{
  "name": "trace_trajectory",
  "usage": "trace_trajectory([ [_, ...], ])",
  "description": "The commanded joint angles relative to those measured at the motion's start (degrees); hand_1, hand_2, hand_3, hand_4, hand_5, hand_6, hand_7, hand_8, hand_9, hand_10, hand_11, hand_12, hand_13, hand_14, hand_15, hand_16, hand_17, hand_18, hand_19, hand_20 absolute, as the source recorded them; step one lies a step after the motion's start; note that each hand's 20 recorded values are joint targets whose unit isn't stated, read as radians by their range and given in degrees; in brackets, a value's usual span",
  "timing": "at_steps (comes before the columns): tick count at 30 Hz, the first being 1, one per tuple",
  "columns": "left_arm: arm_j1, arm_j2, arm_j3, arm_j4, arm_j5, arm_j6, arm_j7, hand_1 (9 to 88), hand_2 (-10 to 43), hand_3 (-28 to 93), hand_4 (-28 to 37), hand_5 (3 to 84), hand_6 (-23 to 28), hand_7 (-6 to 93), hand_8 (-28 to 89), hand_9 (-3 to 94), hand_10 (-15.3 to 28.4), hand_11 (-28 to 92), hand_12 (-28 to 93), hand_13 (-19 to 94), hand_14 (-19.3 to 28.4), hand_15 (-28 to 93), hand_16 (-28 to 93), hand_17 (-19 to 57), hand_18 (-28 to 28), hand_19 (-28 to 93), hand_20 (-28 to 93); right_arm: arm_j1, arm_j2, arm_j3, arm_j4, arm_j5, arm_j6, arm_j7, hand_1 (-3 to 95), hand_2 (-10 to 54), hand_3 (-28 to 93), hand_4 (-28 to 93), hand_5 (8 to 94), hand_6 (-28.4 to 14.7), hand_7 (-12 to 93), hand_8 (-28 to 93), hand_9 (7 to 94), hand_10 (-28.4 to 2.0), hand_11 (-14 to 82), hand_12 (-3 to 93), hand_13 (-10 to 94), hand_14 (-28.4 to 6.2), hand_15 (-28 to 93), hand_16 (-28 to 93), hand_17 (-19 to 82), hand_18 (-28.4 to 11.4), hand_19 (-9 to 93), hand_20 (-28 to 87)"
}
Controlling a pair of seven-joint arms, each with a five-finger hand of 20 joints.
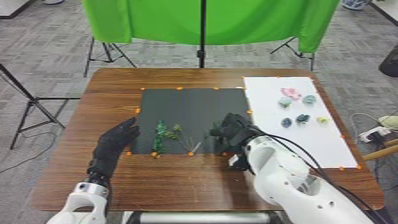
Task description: Arrange flowers
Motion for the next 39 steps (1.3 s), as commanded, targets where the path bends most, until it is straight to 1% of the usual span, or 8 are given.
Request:
trace_trajectory([
  [1,1.0,-0.85,1.19,1.16,0.30,-0.89,-1.34,25.0,-0.9,64,-23.2,41.5,2.8,10.7,-5,40.2,12.1,15,15,30,16.5,18,3,2.6,13.0,4,20,-0.6,0.1,2.9,-2.1,-2.0,1.1,-0.7,26.6,3.5,63,-8,75.5,-4.0,15,-6,89.6,-13.5,41.6,28.9,92,-4.5,62,36,67,-13.8,93,64],
  [6,1.4,-0.88,1.07,1.02,0.23,-0.67,-1.09,25.0,-0.8,64,-23.3,41.3,2.6,10.6,-5,40.2,12.1,15,15,30,16.6,18,3,2.6,13.0,4,20,-3.2,3.9,9.3,-6.1,-3.4,4.0,-1.2,27.6,1.6,63,-8,74.5,-3.7,15,-5,87.6,-13.8,40.7,29.1,90,-5.0,62,36,65,-14.3,93,64],
  [10,1.6,-0.90,1.00,0.92,0.18,-0.45,-0.98,25.0,-0.9,64,-23.3,41.4,2.6,10.8,-5,40.2,12.1,15,15,30,16.5,18,3,2.6,13.0,4,20,-4.4,8.8,13.6,-7.0,-6.6,4.5,-0.8,29.8,-1.7,63,-8,71.3,-3.4,15,-5,81.1,-15.8,29.3,28.6,84,-6.9,60,36,59,-15.5,93,60],
  [11,1.7,-0.89,1.01,0.87,0.20,-0.39,-0.93,25.0,-0.8,64,-23.3,41.4,2.6,10.8,-5,40.2,12.1,15,15,30,16.5,18,3,2.6,13.0,4,20,-4.5,9.9,14.5,-6.7,-6.8,3.0,-0.6,30.4,-2.7,63,-8,69.1,-3.2,15,-5,77.8,-16.6,25.2,27.7,82,-7.9,60,36,57,-16.0,93,58],
  [14,1.6,-0.84,1.04,0.87,0.20,-0.39,-1.03,25.0,-0.8,64,-23.3,41.4,2.7,10.8,-5,40.2,12.1,15,15,30,16.6,18,3,2.6,13.0,4,20,-3.8,12.3,17.9,-6.3,-4.0,-10.6,1.8,31.4,-6.0,63,-8,60.5,-3.9,13,-4,66.3,-19.1,17.4,26.9,74,-11.5,59,35,51,-18.3,93,53],
  [22,1.8,-0.88,1.37,0.73,0.29,-0.13,-0.91,25.1,-0.7,64,-23.4,41.6,2.7,10.9,-5,40.2,12.1,15,15,30,16.4,18,3,2.6,13.0,4,20,-2.8,15.0,14.9,-0.2,-4.0,-16.5,4.2,34.5,-9.5,63,-11,48.0,-3.9,9,-4,51.9,-22.0,10.5,25.9,67,-14.1,57,33,46,-20.2,90,50],
  [33,1.6,-0.84,1.16,0.80,0.11,0.01,-1.16,25.1,-0.7,64,-23.2,41.5,2.8,10.8,-5,40.2,12.2,15,15,30,16.5,18,3,2.6,13.0,4,20,-5.0,13.3,14.0,4.5,-6.3,-10.1,6.0,37.6,-9.5,63,-11,44.4,-1.7,9,-4,52.8,-22.0,13.2,26.8,71,-11.8,59,33,50,-17.9,91,49],
  [39,1.7,-0.95,1.24,0.75,0.21,-0.04,-1.15,25.2,-0.6,64,-23.4,41.6,2.8,10.8,-5,40.2,12.1,15,15,30,16.5,18,3,2.6,13.0,4,20,-7.7,13.0,13.0,6.6,-8.2,-0.5,5.2,49.4,-9.5,65,-14,52.6,-1.2,15,-6,61.9,-18.2,20.1,26.1,77,-7.9,60,33,54,-14.8,92,48],
])
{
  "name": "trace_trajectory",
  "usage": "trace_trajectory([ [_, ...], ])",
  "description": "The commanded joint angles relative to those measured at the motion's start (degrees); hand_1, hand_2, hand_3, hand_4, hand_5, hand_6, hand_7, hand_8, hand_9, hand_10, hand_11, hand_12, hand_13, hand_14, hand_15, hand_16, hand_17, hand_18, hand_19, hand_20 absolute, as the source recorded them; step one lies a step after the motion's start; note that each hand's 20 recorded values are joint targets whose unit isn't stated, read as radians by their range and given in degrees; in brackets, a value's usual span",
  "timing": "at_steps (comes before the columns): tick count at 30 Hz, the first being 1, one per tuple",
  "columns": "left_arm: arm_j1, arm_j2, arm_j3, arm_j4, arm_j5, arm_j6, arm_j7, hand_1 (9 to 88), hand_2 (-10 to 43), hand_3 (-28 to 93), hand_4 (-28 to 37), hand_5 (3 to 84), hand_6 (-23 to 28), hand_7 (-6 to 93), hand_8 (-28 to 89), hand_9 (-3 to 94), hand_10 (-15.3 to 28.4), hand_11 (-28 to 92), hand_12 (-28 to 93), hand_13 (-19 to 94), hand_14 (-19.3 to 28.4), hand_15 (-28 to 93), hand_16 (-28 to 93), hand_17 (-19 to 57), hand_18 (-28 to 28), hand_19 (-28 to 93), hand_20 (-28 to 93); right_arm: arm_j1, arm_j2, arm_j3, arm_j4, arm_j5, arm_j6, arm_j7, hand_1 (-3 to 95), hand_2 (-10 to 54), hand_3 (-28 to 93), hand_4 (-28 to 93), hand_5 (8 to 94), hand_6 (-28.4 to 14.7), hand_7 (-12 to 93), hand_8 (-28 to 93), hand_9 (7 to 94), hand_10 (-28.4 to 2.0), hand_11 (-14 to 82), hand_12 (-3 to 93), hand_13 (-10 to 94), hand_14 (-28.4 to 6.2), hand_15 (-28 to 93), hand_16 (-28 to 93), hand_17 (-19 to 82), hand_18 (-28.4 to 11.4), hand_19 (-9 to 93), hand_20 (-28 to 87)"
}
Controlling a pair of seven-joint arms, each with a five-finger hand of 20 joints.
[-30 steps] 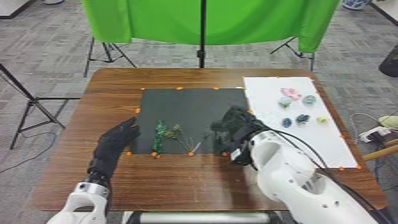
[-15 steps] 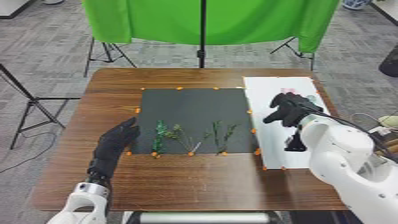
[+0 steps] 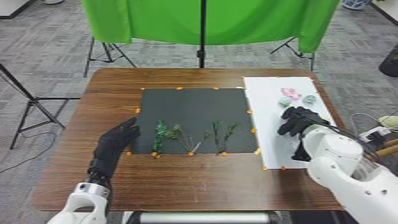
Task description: Arrange flowers
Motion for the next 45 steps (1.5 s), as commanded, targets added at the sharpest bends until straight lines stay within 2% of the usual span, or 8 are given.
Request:
trace_trajectory([
  [1,1.7,-0.79,1.05,0.76,0.08,-0.02,-1.16,25.2,-0.6,64,-23.4,41.6,2.7,10.8,-5,40.2,12.1,15,15,30,16.5,18,3,2.6,13.0,4,20,-4.1,-0.4,-1.6,3.1,-3.5,11.6,-0.9,52.2,-9.5,63,-15,55.6,-1.4,16,-6,64.8,-16.9,20.2,28.2,78,-7.2,60,33,55,-14.2,92,47],
  [6,1.9,-0.74,0.27,0.69,-0.06,1.18,-0.17,25.3,-0.6,64,-23.3,41.7,2.8,10.9,-5,40.2,12.1,15,15,30,16.6,18,3,2.6,13.0,4,20,-4.9,0.5,-1.9,3.3,-6.0,19.6,-2.8,65.9,-9.5,52,-12,70.4,-3.2,22,17,82.7,-10.6,12.7,45.8,84,-4.6,59,34,61,-11.2,92,47],
  [11,1.8,-0.36,-0.70,0.66,-0.84,5.56,3.15,25.4,-0.6,64,-23.4,42.1,2.8,11.2,-5,40.8,12.2,15,15,31,16.6,19,3,3.0,12.9,4,20,-1.1,1.7,-1.6,-0.8,-7.8,23.9,-4.3,67.0,-9.5,52,-12,73.9,-2.4,25,17,86.0,-10.0,14.2,47.3,86,-3.9,59,35,62,-10.8,93,47],
  [18,1.5,0.16,-0.64,0.92,-3.70,14.30,8.12,25.5,-0.1,64,-24.1,42.2,2.9,11.7,-6,40.2,12.1,15,14,30,15.4,17,2,4.6,11.9,3,19,18.4,-1.4,-15.4,-4.2,-3.3,23.7,-11.0,66.4,-9.5,53,-12,74.2,-2.1,26,16,86.7,-9.9,14.0,47.5,87,-3.5,59,35,63,-10.8,93,49],
  [23,0.9,0.58,1.40,0.02,-9.96,23.95,10.43,20.7,6.1,63,-28.1,42.5,2.8,11.7,-6,39.8,12.1,14,13,30,14.8,15,2,5.7,10.5,2,19,34.2,-12.3,-31.7,3.8,1.8,21.3,-17.9,65.7,-9.5,54,-12,74.2,-1.8,27,16,87.0,-9.7,13.6,47.5,87,-3.2,59,36,63,-10.5,93,50],
  [26,0.5,1.08,1.74,-0.10,-12.89,23.81,10.63,19.6,15.9,59,-28.2,43.6,3.6,10.2,-7,40.7,12.7,14,12,30,14.5,14,1,6.1,9.6,2,19,39.3,-19.0,-37.3,8.7,4.5,18.8,-19.7,65.3,-9.5,54,-12,74.1,-1.7,27,16,87.2,-9.6,13.3,47.6,87,-3.2,59,36,63,-10.4,93,51],
  [36,0.5,1.99,2.73,-0.34,-12.59,23.55,10.61,20.7,23.4,54,-28.3,44.5,7.0,8.1,-7,42.6,14.5,13,7,31,14.5,15,-1,6.8,8.9,2,19,46.7,-31.4,-48.8,19.4,4.9,14.8,-22.8,65.0,-9.5,55,-13,73.7,-1.3,27,16,87.1,-9.4,13.1,47.8,87,-3.0,60,36,63,-10.6,93,52],
  [45,0.1,2.10,3.46,0.12,-8.88,21.24,10.29,19.9,20.0,57,-28.3,45.0,8.1,7.8,-7,44.2,15.1,14,7,32,15.1,16,-1,6.7,9.6,2,19,47.0,-34.1,-52.0,24.6,3.6,13.2,-23.1,62.6,-9.5,55,-14,72.8,-0.9,27,14,86.5,-9.2,12.3,47.5,86,-3.2,60,36,63,-10.7,93,53],
])
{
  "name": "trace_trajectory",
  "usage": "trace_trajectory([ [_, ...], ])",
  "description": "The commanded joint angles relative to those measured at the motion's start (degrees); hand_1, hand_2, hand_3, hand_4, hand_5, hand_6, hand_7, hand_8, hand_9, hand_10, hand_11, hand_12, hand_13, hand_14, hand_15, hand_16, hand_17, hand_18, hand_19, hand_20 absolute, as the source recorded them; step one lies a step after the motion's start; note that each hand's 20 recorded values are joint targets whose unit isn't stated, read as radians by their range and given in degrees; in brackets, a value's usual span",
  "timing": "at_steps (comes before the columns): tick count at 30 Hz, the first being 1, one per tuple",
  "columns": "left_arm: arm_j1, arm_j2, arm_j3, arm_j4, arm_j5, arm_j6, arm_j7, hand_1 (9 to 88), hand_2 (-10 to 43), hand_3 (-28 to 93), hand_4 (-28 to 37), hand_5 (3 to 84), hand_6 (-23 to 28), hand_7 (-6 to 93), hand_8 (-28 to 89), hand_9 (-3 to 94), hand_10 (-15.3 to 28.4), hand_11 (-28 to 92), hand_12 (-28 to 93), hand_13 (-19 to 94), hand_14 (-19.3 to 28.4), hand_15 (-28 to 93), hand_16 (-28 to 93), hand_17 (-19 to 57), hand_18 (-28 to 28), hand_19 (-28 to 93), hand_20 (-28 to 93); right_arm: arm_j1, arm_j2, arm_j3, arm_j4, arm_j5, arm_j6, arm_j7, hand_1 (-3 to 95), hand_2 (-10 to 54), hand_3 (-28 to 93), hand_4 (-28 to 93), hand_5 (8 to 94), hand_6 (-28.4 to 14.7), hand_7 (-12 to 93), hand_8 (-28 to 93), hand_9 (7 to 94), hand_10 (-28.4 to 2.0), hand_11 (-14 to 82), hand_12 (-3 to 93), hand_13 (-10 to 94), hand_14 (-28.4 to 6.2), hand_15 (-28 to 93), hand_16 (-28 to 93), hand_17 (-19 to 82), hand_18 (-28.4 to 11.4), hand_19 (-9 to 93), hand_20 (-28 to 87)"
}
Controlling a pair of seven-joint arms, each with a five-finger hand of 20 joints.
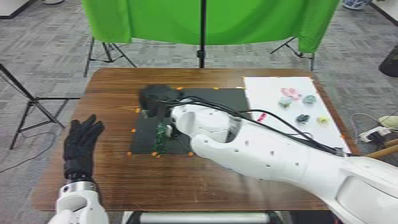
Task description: Arrange flowers
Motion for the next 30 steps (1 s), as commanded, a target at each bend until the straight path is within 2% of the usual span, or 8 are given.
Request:
trace_trajectory([
  [1,0.9,-0.33,1.15,0.28,2.95,-2.55,-0.29,20.0,19.8,57,-28.3,45.1,8.3,7.6,-7,44.4,15.4,14,6,32,15.2,16,-1,6.7,9.6,2,19,-0.2,-2.2,-1.4,2.5,-2.4,-1.7,-0.7,62.5,-9.5,55,-14,72.9,-0.7,27,14,86.2,-8.9,12.3,47.8,86,-3.3,60,36,63,-10.8,93,54],
  [9,0.7,-0.58,1.27,0.68,3.25,-3.64,-0.14,19.9,18.6,57,-28.3,45.2,8.2,7.7,-7,44.6,15.4,14,7,32,15.4,17,-1,6.7,9.7,2,19,-1.5,-3.2,-0.4,6.0,-4.4,-4.0,-1.5,59.5,-9.5,54,-15,71.4,0.3,23,10,85.3,-9.3,11.6,48.2,85,-3.9,61,36,62,-11.8,93,55],
  [13,0.6,-0.60,1.27,0.75,3.36,-3.87,-0.13,19.6,16.3,58,-28.3,45.1,8.1,7.7,-7,44.6,15.1,14,7,32,15.4,17,-1,6.6,9.8,2,19,-2.0,-3.0,0.3,5.6,-4.3,-5.7,-0.8,51.4,-9.5,59,-16,66.7,0.8,19,6,80.5,-11.2,20.3,40.7,84,-4.3,62,36,61,-12.1,93,56],
  [16,0.7,-0.73,1.26,0.92,5.22,-3.88,-0.44,19.3,14.3,58,-28.3,45.1,8.0,7.7,-7,44.6,15.0,14,7,32,15.5,16,-1,6.6,9.9,2,19,-2.2,-2.4,0.1,4.7,-3.7,-6.1,-0.6,48.8,-9.5,61,-17,65.1,1.0,19,-1,78.7,-11.7,23.2,37.4,84,-4.5,62,36,61,-12.3,93,55],
  [17,0.7,-0.74,1.21,0.89,5.22,-4.01,-0.49,19.2,14.1,58,-28.3,45.1,8.0,7.6,-7,44.6,15.0,14,7,32,15.5,16,-1,6.5,10.0,2,19,-2.2,-2.3,0.1,4.5,-4.3,-6.5,-0.6,48.2,-9.5,62,-16,64.6,1.0,19,-6,78.0,-11.9,23.8,36.5,84,-4.5,62,35,61,-12.2,93,55],
  [20,0.7,-0.90,1.20,0.85,5.06,-3.95,-0.55,19.2,13.5,58,-28.3,45.0,8.0,7.6,-7,44.6,14.9,14,7,32,15.5,17,-1,6.4,10.1,3,19,-2.3,-1.6,0.7,3.2,-3.6,-7.7,-0.1,47.1,-9.5,63,-17,63.7,0.8,19,-9,77.0,-12.2,24.6,35.4,84,-4.7,62,35,61,-12.3,93,55],
  [25,0.9,-1.23,0.91,0.79,5.35,-4.52,-0.76,18.5,12.8,58,-28.3,44.7,7.9,7.5,-7,44.5,14.8,14,8,32,15.6,17,-1,6.2,10.2,3,19,-2.4,2.9,3.8,-2.2,-3.7,-4.1,1.6,43.5,-9.5,64,-17,61.8,-0.1,18,-8,74.5,-13.7,28.3,27.9,83,-4.8,62,35,60,-12.4,93,55],
  [30,1.5,-1.60,0.33,0.63,6.05,-5.01,-1.19,17.8,10.8,61,-28.3,44.1,7.3,7.9,-7,44.2,14.3,15,8,32,15.7,17,0,6.1,10.3,3,19,-6.5,16.6,13.1,-14.4,-4.0,0.3,3.5,42.6,-9.5,64,-16,61.6,-0.6,17,-8,73.0,-14.9,27.1,27.3,81,-6.2,61,35,58,-13.9,93,54],
])
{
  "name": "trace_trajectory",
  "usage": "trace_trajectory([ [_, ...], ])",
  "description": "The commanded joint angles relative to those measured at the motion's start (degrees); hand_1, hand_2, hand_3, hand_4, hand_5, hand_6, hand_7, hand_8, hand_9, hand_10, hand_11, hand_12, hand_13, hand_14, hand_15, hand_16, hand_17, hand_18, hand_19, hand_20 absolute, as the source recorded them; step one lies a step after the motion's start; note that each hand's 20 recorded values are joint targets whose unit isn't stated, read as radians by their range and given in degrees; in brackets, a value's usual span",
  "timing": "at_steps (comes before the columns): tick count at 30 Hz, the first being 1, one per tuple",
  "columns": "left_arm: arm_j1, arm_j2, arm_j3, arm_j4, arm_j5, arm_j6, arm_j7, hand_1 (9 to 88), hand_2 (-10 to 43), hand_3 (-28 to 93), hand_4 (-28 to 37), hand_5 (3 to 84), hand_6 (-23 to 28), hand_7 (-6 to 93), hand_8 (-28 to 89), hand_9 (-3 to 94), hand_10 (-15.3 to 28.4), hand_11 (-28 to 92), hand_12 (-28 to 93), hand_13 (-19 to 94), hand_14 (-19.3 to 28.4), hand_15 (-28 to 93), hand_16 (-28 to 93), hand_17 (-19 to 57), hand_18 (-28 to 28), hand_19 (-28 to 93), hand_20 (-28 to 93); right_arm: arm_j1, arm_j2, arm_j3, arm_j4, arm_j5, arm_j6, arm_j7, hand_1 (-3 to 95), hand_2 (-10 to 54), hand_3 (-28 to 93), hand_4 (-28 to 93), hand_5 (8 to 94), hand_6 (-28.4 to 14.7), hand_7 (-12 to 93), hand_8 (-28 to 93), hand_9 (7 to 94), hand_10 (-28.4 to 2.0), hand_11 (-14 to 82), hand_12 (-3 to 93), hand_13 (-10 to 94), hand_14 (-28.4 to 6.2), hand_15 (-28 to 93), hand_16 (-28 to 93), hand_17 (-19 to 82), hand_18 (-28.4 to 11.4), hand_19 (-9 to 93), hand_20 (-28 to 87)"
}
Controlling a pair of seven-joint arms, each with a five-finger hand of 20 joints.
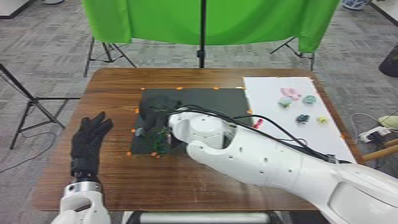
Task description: Arrange flowers
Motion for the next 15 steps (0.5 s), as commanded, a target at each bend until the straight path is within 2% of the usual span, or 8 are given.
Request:
trace_trajectory([
  [1,1.8,-1.32,-0.34,0.45,1.18,-1.24,-0.99,17.9,10.4,61,-28.3,44.1,7.1,8.1,-7,44.1,14.2,15,9,32,15.7,17,0,6.1,10.3,3,19,-4.1,19.7,12.8,-15.8,-0.6,6.6,3.6,42.5,-9.5,64,-16,61.5,-0.7,17,-8,72.0,-15.3,26.4,27.2,80,-6.8,61,35,57,-14.5,93,53],
  [3,2.3,-1.40,-0.73,0.21,1.74,-1.19,-1.32,18.1,9.4,62,-28.3,43.9,6.5,8.5,-6,44.1,14.1,16,9,32,15.7,17,0,6.0,10.4,3,19,-8.5,25.0,19.3,-19.3,0.2,3.0,5.0,41.6,-9.5,64,-15,61.0,-1.0,17,-7,70.0,-15.9,24.1,26.6,77,-8.3,60,35,54,-15.7,93,51],
  [6,2.8,-1.53,-1.11,0.04,2.32,-1.59,-2.05,20.5,6.3,64,-28.2,43.6,5.9,9.0,-6,44.1,13.7,16,10,32,15.9,17,0,6.0,10.4,3,19,-15.2,31.4,28.8,-22.2,3.0,-3.7,8.6,39.5,-9.5,63,-14,59.8,-1.6,14,-7,68.0,-17.2,15.9,22.9,77,-8.5,55,33,54,-14.8,92,47],
  [9,3.1,-1.71,-1.26,-0.11,2.47,-2.29,-2.41,23.0,4.1,66,-28.1,43.7,5.4,9.7,-6,44.0,13.5,17,10,32,16.0,18,0,5.9,10.5,3,19,-21.5,35.4,35.5,-21.7,2.4,-5.3,11.6,38.0,-9.5,62,-13,57.8,-1.1,12,-7,64.3,-18.7,8.7,18.7,78,-8.5,51,32,54,-14.1,91,45],
  [11,3.2,-1.91,-1.31,-0.11,2.83,-2.65,-2.56,23.7,3.6,66,-28.0,43.8,5.1,10.1,-6,43.8,13.5,17,11,32,16.1,18,0,5.8,10.7,3,19,-25.9,36.4,40.5,-20.9,2.6,-7.4,13.7,36.8,-9.5,61,-13,56.0,-1.1,10,-7,61.3,-19.4,7.7,17.6,78,-8.8,49,32,54,-14.1,90,45],
  [15,3.3,-1.97,-1.49,-0.18,2.99,-3.28,-3.16,24.2,3.3,66,-27.5,43.9,4.8,10.7,-6,43.8,13.4,17,11,32,16.1,18,0,5.6,10.9,3,19,-33.8,37.4,47.4,-18.9,2.2,-6.8,15.9,35.0,-9.5,61,-12,54.3,-1.4,9,-6,59.1,-19.9,7.7,16.9,77,-9.6,49,32,54,-14.4,90,44],
])
